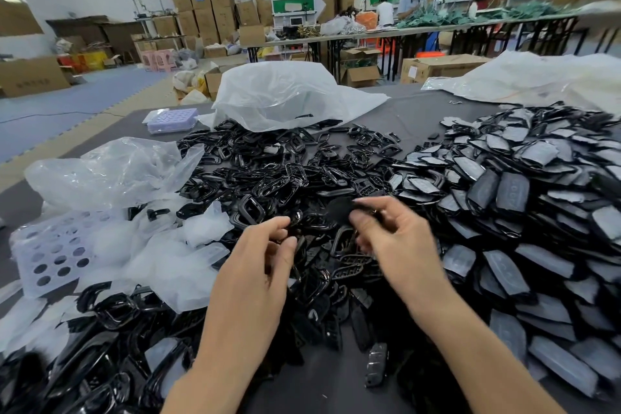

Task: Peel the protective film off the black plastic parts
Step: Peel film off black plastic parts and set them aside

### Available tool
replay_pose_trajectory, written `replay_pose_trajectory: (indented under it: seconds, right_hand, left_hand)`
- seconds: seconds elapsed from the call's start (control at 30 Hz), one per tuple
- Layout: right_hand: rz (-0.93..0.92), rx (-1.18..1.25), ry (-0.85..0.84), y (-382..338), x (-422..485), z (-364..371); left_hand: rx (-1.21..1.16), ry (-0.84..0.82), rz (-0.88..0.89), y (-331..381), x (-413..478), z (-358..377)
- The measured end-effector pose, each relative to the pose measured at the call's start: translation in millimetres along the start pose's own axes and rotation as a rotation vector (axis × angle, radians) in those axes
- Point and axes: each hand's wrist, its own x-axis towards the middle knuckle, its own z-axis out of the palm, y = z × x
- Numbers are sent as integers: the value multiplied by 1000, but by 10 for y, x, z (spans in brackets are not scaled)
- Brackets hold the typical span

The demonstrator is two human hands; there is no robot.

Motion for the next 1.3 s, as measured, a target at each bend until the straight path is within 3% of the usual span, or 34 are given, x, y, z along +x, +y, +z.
replay_pose_trajectory:
  seconds: [0.2,0.33,0.6,0.8,0.93,1.1,1.2,1.3]
  right_hand:
    - [72,218,350,31,181,-258]
    - [51,240,420,43,210,-267]
    - [27,314,487,25,234,-352]
    - [-30,309,521,-17,243,-330]
    - [-23,324,541,-10,248,-369]
    - [-9,322,568,15,260,-417]
    - [3,343,568,15,267,-423]
    - [23,348,530,12,259,-401]
  left_hand:
    - [189,-276,182,170,21,244]
    - [250,-434,253,328,209,557]
    - [394,-656,185,412,478,852]
    - [468,-632,307,437,462,959]
    - [493,-687,257,518,550,1141]
    - [479,-539,252,475,585,1163]
    - [313,-461,154,429,523,1039]
    - [-57,-301,-71,373,453,766]
